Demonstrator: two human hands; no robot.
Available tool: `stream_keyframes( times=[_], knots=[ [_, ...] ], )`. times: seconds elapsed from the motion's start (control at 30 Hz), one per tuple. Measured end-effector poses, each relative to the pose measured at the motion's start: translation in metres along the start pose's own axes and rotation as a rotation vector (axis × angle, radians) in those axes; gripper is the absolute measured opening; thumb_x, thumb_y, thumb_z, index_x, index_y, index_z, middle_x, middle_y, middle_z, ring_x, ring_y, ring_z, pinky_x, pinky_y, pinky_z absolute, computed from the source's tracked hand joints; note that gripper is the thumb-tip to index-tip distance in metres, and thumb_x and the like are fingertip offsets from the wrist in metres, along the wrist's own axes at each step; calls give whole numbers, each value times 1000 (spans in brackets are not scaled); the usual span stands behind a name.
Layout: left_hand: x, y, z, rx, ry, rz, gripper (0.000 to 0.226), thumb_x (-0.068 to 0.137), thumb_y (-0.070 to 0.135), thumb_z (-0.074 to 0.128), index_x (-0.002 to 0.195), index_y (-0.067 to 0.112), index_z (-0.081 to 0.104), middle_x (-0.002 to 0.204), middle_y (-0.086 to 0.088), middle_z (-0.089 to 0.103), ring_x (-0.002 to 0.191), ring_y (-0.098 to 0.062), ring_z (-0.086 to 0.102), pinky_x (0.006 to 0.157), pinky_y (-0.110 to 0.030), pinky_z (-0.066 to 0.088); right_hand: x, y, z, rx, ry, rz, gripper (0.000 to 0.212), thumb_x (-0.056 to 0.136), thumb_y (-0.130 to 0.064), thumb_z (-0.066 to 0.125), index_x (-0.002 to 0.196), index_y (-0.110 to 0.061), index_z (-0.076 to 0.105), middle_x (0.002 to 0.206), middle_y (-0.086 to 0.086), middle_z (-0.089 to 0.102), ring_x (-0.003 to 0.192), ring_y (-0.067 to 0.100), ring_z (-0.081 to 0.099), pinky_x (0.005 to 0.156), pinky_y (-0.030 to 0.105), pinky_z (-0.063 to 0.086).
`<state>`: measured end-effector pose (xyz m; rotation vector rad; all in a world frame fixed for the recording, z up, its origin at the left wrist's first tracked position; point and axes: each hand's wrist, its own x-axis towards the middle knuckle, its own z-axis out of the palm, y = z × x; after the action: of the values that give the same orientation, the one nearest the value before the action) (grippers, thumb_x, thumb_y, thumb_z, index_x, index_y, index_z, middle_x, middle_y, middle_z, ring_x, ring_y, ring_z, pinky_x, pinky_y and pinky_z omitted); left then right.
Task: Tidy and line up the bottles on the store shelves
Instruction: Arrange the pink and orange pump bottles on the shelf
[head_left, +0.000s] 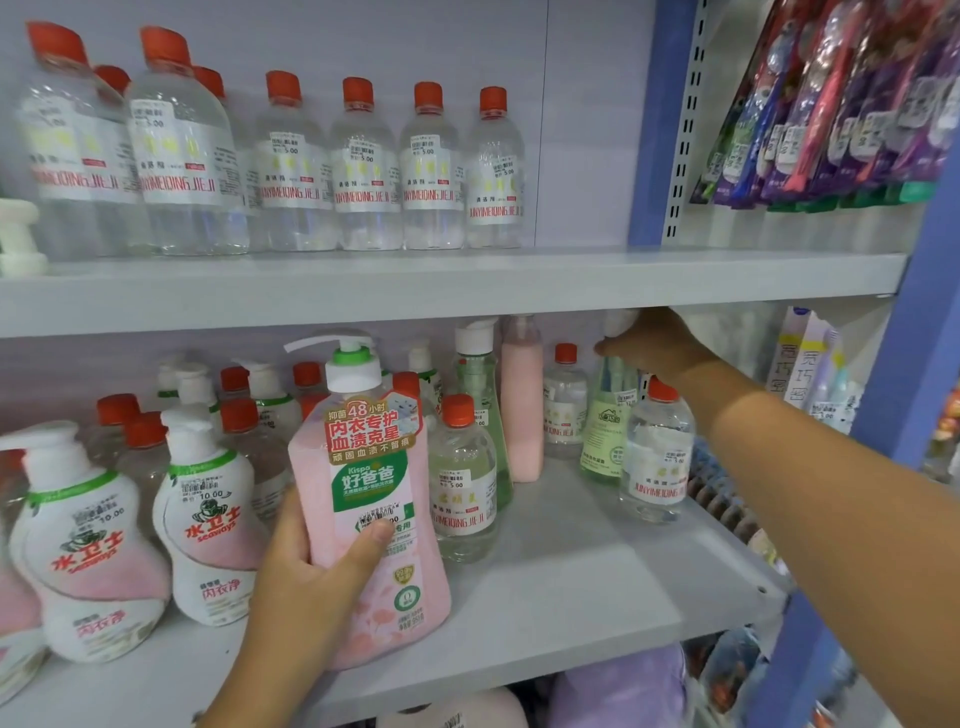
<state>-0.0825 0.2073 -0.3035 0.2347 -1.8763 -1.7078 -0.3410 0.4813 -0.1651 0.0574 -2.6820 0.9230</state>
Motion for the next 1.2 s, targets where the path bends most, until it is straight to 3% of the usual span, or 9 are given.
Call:
stream_keyframes(
  times=[0.17, 0.27, 0.43, 0.53, 0.63, 0.73, 0.9, 1.1, 1.2],
  knots=[
    [0, 0, 1, 9, -1, 13, 43, 85, 6, 75, 105, 40, 57, 90, 27, 74, 79, 3, 72, 52, -15, 55, -31, -22, 17, -274, 146, -108, 61, 93, -44, 63, 138, -6, 48, 138, 19, 48, 124, 37, 55, 93, 37, 50],
    [-1, 1, 0, 18, 5, 18, 43, 85, 12, 77, 107, 43, 57, 96, 25, 74, 85, 0, 73, 63, -23, 55, -45, -49, 46, -1, 14, -205, 53, 95, -48, 60, 135, -13, 53, 127, 6, 58, 106, 24, 63, 81, 26, 47],
    [-3, 1, -1, 5, 6, 8, 39, 84, 15, 78, 108, 39, 60, 97, 21, 76, 85, -3, 74, 67, -28, 56, 6, -56, 96, 270, -168, -61, 100, 54, -78, 70, 132, -18, 56, 124, 0, 68, 108, 22, 65, 86, 32, 54],
    [-3, 2, -1, -10, -2, -2, 40, 84, 14, 79, 109, 39, 60, 96, 20, 76, 85, -3, 74, 66, -26, 58, -12, -66, 91, 332, -161, -90, 100, 52, -68, 77, 132, -14, 52, 117, -5, 64, 104, 19, 63, 70, 25, 45],
    [-2, 3, -2, -15, -22, -13, 41, 83, 16, 80, 108, 41, 59, 96, 21, 76, 85, -3, 75, 68, -29, 59, -27, -71, 82, 312, -90, -58, 86, 62, -48, 85, 130, -11, 48, 117, 1, 63, 105, 22, 61, 77, 28, 47],
    [0, 1, -3, -23, -34, -19, 40, 84, 17, 80, 107, 42, 59, 96, 22, 76, 86, -2, 75, 69, -31, 60, -34, -62, 70, 266, -86, -53, 65, 71, -31, 80, 123, -7, 51, 115, 8, 65, 105, 27, 65, 69, 26, 47],
    [2, -1, -4, -22, -36, -7, 40, 83, 15, 80, 106, 42, 59, 95, 25, 75, 84, 0, 74, 65, -25, 58, -83, -36, 30, 322, -114, -84, 36, 75, -26, 78, 105, -23, 58, 100, -6, 66, 87, 10, 64, 63, 23, 48],
    [5, -6, -4, -24, -45, -11, 39, 84, 10, 78, 105, 38, 60, 92, 24, 76, 82, -1, 74, 56, -18, 57, -147, -10, -1, 636, -173, -140, 53, 81, -16, 82, 118, -38, 51, 101, -25, 67, 94, 3, 68, 77, 23, 54],
    [5, -6, -3, -25, -40, -19, 38, 85, 7, 77, 104, 36, 60, 89, 25, 75, 78, 0, 74, 53, -15, 56, -172, 10, 19, 777, -177, -91, 43, 84, -13, 80, 117, -34, 62, 99, -14, 78, 91, 12, 76, 79, 34, 59]
  ],
)
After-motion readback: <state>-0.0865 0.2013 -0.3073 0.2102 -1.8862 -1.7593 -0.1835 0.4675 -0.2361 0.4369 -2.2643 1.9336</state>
